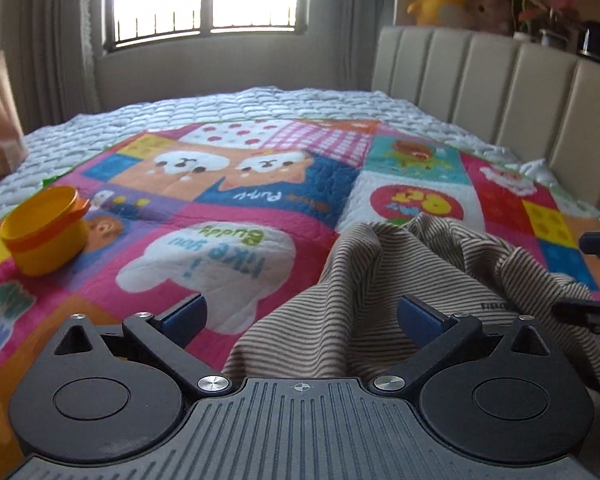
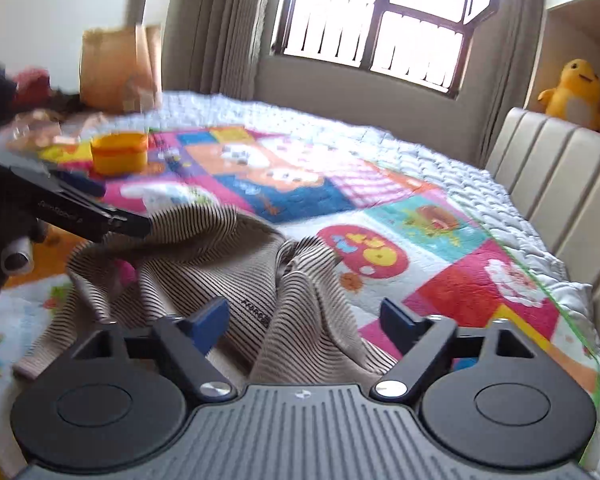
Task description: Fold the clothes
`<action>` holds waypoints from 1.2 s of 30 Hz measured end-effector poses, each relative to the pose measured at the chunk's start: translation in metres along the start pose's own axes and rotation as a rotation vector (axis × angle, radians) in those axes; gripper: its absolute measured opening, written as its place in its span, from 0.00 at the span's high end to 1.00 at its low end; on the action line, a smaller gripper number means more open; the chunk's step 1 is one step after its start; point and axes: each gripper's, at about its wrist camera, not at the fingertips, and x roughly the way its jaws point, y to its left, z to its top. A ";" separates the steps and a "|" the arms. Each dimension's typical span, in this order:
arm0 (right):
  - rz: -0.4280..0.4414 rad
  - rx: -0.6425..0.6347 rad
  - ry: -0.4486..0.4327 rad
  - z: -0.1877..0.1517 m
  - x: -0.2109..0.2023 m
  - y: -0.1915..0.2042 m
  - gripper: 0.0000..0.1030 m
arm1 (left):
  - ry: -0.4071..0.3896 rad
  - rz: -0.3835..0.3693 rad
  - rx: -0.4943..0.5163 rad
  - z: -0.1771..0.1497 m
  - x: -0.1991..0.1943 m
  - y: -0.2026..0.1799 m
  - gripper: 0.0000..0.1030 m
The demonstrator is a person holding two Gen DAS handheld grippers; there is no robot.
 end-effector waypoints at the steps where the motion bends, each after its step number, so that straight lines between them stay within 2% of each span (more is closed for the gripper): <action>1: -0.011 -0.050 0.017 -0.004 0.007 0.002 0.47 | 0.010 0.015 0.018 0.002 0.009 -0.002 0.00; 2: -0.022 -0.100 0.035 -0.007 0.014 0.004 0.67 | 0.018 0.030 0.037 0.002 0.016 -0.004 0.06; 3: -0.034 -0.150 0.052 -0.011 0.021 0.006 0.72 | 0.028 0.041 0.061 0.002 0.023 -0.006 0.25; 4: -0.045 -0.200 0.069 -0.014 0.029 0.008 0.76 | 0.038 0.047 0.090 0.003 0.029 -0.007 0.38; 5: -0.083 -0.267 0.048 -0.016 0.025 0.004 0.79 | 0.047 0.051 0.121 0.005 0.034 -0.008 0.55; 6: -0.125 -0.338 0.022 -0.018 0.019 -0.001 0.84 | 0.056 0.056 0.152 0.007 0.040 -0.009 0.66; 8: -0.245 -0.482 -0.021 -0.017 0.018 -0.018 0.90 | 0.041 0.115 0.222 0.014 0.050 -0.010 0.77; 10: -0.379 -0.541 -0.017 -0.016 0.035 -0.049 0.97 | 0.038 0.161 0.234 0.023 0.061 -0.001 0.77; 11: -0.447 -0.568 -0.014 -0.015 0.043 -0.065 0.97 | 0.040 0.178 0.233 0.028 0.068 0.004 0.77; 13: -0.477 -0.449 0.022 -0.017 0.059 -0.101 0.97 | 0.065 0.202 0.219 0.031 0.083 0.013 0.76; 15: -0.497 -0.317 0.060 -0.019 0.074 -0.136 0.97 | 0.084 0.220 0.214 0.028 0.094 0.017 0.67; 16: -0.507 -0.251 0.079 -0.020 0.082 -0.153 0.97 | 0.085 0.221 0.201 0.026 0.094 0.019 0.66; 18: -0.293 0.012 0.066 -0.020 0.062 -0.171 0.97 | 0.072 0.204 0.186 0.025 0.088 0.020 0.66; 19: -0.174 0.117 0.059 -0.021 0.049 -0.171 0.90 | 0.065 0.194 0.187 0.024 0.083 0.020 0.66; 20: -0.054 0.218 0.053 -0.022 0.036 -0.170 0.72 | 0.060 0.187 0.185 0.023 0.079 0.020 0.66; 21: 0.018 0.262 0.065 -0.025 0.030 -0.162 0.58 | 0.058 0.178 0.173 0.023 0.075 0.021 0.65; 22: 0.082 0.297 0.080 -0.029 0.024 -0.153 0.29 | 0.060 0.160 0.147 0.022 0.072 0.024 0.61; 23: 0.147 0.331 0.095 -0.032 0.018 -0.144 0.22 | 0.064 0.137 0.116 0.020 0.069 0.026 0.50; 24: 0.189 0.339 0.136 -0.037 0.020 -0.134 0.22 | 0.068 0.117 0.093 0.018 0.067 0.028 0.44; 25: 0.228 0.342 0.181 -0.041 0.024 -0.124 0.23 | 0.074 0.099 0.076 0.016 0.066 0.029 0.43; 27: 0.255 0.317 0.252 -0.049 0.032 -0.103 0.62 | 0.084 0.094 0.075 0.010 0.067 0.031 0.42; 28: 0.236 0.259 0.253 -0.047 0.031 -0.091 0.75 | 0.085 0.097 0.079 0.009 0.068 0.031 0.41; 29: 0.184 0.149 0.210 -0.038 0.024 -0.078 0.81 | 0.085 0.095 0.078 0.008 0.069 0.032 0.41; 31: 0.095 -0.029 0.107 -0.019 0.007 -0.064 0.84 | 0.082 0.085 0.073 0.009 0.069 0.036 0.41; 34: -0.083 -0.222 -0.027 0.010 -0.007 -0.071 0.84 | 0.082 0.117 0.091 0.008 0.073 0.041 0.41; 36: -0.142 -0.194 0.026 0.007 0.023 -0.096 0.87 | 0.087 0.137 0.088 0.007 0.078 0.045 0.40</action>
